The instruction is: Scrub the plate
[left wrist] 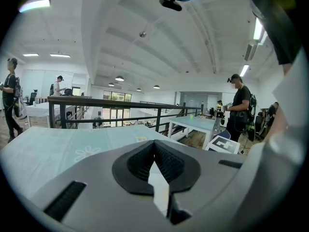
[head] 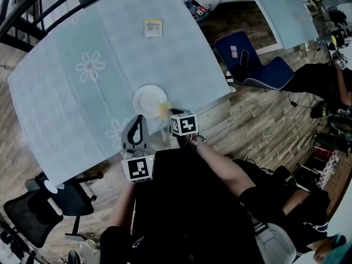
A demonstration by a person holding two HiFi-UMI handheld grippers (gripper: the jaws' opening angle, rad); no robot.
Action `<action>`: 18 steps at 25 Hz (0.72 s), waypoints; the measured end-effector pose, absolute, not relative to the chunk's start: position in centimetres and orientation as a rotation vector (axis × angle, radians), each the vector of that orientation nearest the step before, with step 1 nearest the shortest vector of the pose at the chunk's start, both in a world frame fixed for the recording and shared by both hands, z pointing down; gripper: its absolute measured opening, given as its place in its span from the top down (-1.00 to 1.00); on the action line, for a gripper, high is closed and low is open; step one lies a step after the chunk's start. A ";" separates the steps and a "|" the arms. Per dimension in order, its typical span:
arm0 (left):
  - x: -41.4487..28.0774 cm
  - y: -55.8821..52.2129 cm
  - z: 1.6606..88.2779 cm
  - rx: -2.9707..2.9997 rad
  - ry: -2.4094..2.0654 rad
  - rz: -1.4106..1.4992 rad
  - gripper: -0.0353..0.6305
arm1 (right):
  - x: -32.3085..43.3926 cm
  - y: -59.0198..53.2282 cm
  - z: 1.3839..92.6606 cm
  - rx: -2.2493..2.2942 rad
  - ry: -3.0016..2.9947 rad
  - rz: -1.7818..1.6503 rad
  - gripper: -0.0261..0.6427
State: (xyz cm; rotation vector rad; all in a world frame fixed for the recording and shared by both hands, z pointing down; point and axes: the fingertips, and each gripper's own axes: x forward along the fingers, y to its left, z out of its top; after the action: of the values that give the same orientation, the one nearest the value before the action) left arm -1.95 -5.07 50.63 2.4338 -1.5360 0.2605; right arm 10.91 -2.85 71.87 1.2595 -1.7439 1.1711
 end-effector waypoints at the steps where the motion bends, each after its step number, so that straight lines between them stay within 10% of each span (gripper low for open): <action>1: -1.9 -5.0 50.6 2.433 -1.539 0.259 0.86 | 11.1 -3.0 71.8 1.267 -1.740 1.160 0.83; 18: -3.0 -4.8 49.1 2.345 -1.721 0.265 0.86 | 13.6 -9.4 68.1 1.438 -1.856 1.003 0.83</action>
State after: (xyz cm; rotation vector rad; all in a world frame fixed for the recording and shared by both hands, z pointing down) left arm -2.99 -4.78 49.05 2.3448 -1.7209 0.2647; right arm 13.56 -9.40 68.07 1.4384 -1.8557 1.0029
